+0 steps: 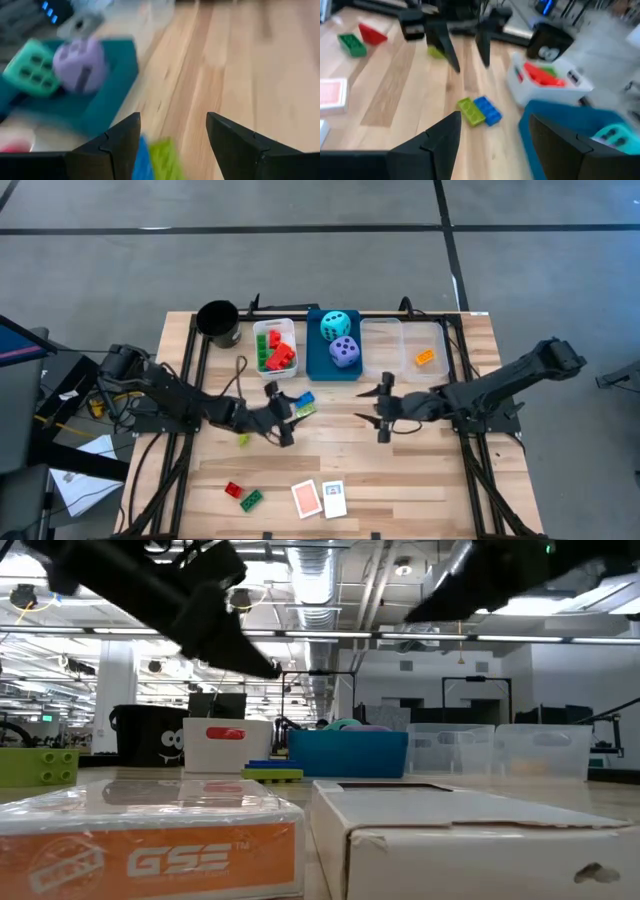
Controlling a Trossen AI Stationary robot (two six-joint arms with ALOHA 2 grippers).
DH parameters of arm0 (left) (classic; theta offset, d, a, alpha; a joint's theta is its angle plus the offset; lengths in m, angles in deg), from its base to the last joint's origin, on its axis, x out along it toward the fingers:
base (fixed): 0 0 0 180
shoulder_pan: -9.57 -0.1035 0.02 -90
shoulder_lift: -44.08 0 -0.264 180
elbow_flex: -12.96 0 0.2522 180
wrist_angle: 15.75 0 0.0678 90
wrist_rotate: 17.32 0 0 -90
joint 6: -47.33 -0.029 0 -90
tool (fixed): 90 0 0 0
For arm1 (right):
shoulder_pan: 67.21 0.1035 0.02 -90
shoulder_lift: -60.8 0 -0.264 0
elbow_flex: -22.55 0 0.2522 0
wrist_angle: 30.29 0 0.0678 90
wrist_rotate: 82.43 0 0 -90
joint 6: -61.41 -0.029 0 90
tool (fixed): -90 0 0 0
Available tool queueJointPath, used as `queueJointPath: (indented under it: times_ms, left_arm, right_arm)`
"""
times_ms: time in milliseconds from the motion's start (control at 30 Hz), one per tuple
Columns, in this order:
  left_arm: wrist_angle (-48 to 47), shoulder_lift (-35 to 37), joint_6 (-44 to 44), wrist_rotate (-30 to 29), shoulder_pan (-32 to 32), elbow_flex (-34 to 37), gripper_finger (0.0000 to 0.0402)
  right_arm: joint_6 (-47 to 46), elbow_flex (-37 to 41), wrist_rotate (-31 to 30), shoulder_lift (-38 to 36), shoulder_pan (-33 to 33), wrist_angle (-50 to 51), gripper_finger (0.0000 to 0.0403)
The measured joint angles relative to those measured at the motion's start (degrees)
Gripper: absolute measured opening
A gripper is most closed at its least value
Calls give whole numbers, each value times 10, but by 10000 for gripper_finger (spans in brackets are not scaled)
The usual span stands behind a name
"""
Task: Pick & Place Toys
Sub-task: Put the left small light green game piece into the right transparent bin
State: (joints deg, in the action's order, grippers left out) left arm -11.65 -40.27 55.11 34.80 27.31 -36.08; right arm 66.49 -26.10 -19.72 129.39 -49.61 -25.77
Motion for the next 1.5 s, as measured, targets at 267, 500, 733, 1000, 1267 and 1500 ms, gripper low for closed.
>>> queueJointPath:
  times_ms: [267,500,733,1000,1267,1500]
  left_arm:
    - [-439,0,304,4,53,-139,218]
    - [-702,0,600,194,56,-217,218]
    - [-735,0,694,294,61,-212,218]
    - [-800,0,741,294,60,-212,218]
    - [-829,0,782,294,61,-211,218]
    - [-723,0,774,345,74,-140,218]
  right_arm:
    - [-122,0,3,122,0,-8,227]
    - [-152,0,5,217,0,-76,227]
    - [-143,-17,5,275,0,-97,228]
    - [-141,-34,19,302,0,-95,228]
    - [-141,-34,23,300,1,-102,228]
    - [-142,-34,24,300,1,-101,228]
